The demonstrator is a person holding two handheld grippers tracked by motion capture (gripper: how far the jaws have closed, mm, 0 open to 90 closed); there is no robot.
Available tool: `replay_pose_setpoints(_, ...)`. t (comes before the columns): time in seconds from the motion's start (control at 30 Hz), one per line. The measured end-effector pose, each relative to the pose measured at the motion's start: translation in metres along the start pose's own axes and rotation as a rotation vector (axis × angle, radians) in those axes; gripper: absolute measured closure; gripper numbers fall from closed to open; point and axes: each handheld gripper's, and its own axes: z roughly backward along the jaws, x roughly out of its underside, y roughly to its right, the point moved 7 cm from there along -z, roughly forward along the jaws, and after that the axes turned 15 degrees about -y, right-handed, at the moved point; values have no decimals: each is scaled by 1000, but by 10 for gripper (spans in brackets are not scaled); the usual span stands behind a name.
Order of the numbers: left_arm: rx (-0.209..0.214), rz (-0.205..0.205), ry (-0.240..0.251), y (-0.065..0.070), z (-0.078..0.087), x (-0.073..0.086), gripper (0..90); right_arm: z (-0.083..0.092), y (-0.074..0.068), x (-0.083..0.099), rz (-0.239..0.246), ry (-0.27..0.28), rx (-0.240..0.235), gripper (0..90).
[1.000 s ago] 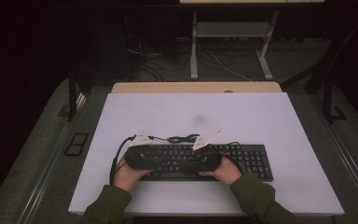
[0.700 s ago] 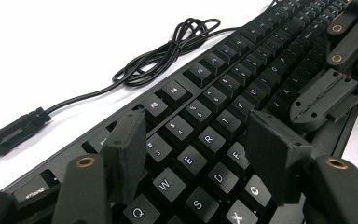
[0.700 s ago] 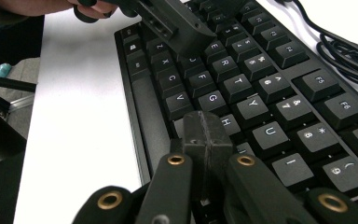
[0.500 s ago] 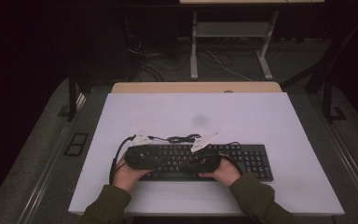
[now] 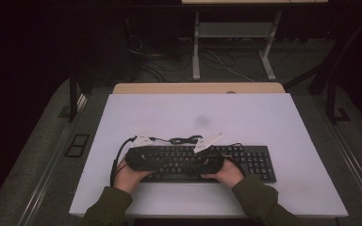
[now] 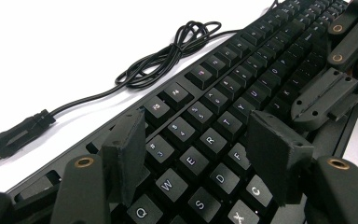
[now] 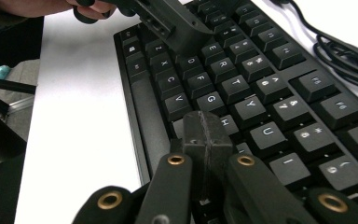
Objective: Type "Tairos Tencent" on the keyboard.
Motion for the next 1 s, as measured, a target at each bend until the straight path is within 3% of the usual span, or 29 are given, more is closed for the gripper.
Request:
replay_pose_setpoints(0.2,1,0,2,0,1,0,377,5,2,-1,-12,29,-5,857)
replay_pose_setpoints(0.53,7,-4,5,3,5,1,398,13,11,-3,-51,76,18,651)
replay_pose_setpoints(0.77,36,-3,13,9,9,2,472,17,18,-2,-88,105,34,506)
replay_pose_setpoints(1.0,67,1,9,15,13,9,612,21,28,-1,-122,130,71,366)
